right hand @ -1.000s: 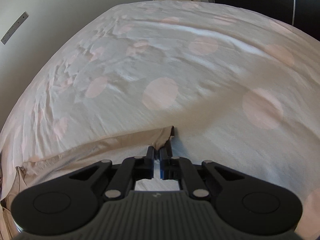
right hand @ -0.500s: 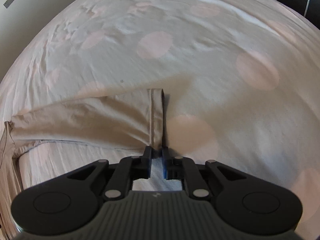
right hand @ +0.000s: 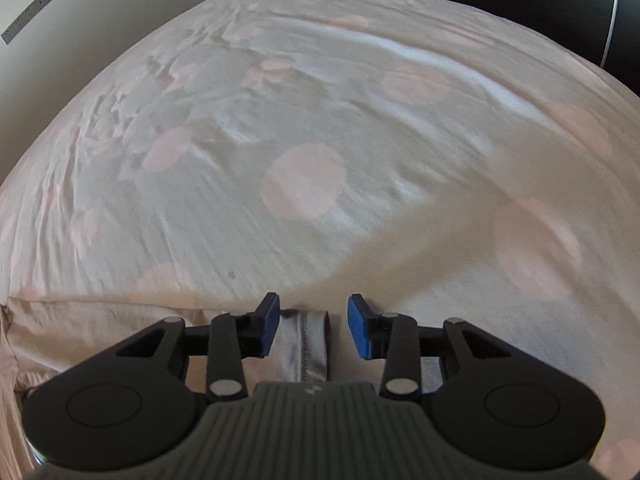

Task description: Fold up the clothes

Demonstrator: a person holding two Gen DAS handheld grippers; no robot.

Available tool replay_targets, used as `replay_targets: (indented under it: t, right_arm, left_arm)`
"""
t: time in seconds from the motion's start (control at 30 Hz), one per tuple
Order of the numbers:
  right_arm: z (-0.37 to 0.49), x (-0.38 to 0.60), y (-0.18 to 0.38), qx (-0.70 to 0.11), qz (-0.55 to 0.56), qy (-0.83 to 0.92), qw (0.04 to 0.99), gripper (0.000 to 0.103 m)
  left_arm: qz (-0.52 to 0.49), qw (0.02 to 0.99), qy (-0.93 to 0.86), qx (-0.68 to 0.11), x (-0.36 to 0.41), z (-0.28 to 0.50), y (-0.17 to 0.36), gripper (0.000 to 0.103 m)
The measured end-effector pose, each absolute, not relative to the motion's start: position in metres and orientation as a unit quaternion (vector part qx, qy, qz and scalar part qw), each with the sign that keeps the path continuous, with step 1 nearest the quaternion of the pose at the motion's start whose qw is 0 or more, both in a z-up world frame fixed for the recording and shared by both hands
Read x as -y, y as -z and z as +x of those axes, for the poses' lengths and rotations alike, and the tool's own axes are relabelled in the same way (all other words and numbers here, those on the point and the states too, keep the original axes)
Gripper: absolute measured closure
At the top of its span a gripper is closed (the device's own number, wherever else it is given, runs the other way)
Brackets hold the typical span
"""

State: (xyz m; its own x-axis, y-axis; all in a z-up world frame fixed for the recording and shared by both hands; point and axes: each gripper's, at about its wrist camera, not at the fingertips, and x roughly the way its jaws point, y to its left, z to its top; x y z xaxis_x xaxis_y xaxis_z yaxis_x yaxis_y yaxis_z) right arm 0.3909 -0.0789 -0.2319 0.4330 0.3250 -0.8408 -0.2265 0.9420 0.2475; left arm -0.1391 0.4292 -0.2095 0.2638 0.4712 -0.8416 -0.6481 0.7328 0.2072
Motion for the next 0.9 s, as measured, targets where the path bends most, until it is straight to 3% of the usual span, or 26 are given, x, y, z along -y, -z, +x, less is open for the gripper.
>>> replay_targets:
  t: [0.03,0.07,0.1,0.37,0.57,0.63,0.7,0.9]
  right_arm:
    - [0.39,0.076,0.234,-0.504,0.044,-0.163,0.847,0.073]
    - [0.39,0.075,0.233,-0.499,0.04,-0.165,0.85,0.098]
    - [0.39,0.073,0.23,-0.494,0.036,-0.167,0.852,0.098]
    - [0.429,0.058,0.203,-0.436,0.011,-0.147,0.888,0.098]
    - [0.442,0.033,0.222,-0.465,-0.034,-0.137,0.874,0.098]
    - [0.44,0.033,0.227,-0.472,-0.036,-0.132,0.871,0.09]
    - [0.434,0.036,0.226,-0.469,-0.029,-0.127,0.873,0.075]
    - [0.385,0.029,0.195,-0.455,0.008,-0.173,0.873,0.07]
  left_arm:
    - [-0.091,0.788,-0.357,-0.493,-0.43,-0.139,0.21,0.054]
    - [-0.092,0.787,-0.359,-0.493,-0.431,-0.139,0.21,0.054]
    - [-0.093,0.785,-0.362,-0.494,-0.432,-0.139,0.211,0.054]
    - [-0.069,0.782,-0.364,-0.501,-0.431,-0.131,0.215,0.054]
    - [-0.077,0.778,-0.369,-0.502,-0.436,-0.13,0.216,0.054]
    - [-0.077,0.777,-0.371,-0.502,-0.436,-0.129,0.217,0.054]
    - [-0.075,0.778,-0.371,-0.502,-0.435,-0.128,0.216,0.054]
    - [-0.073,0.789,-0.363,-0.49,-0.43,-0.132,0.211,0.054]
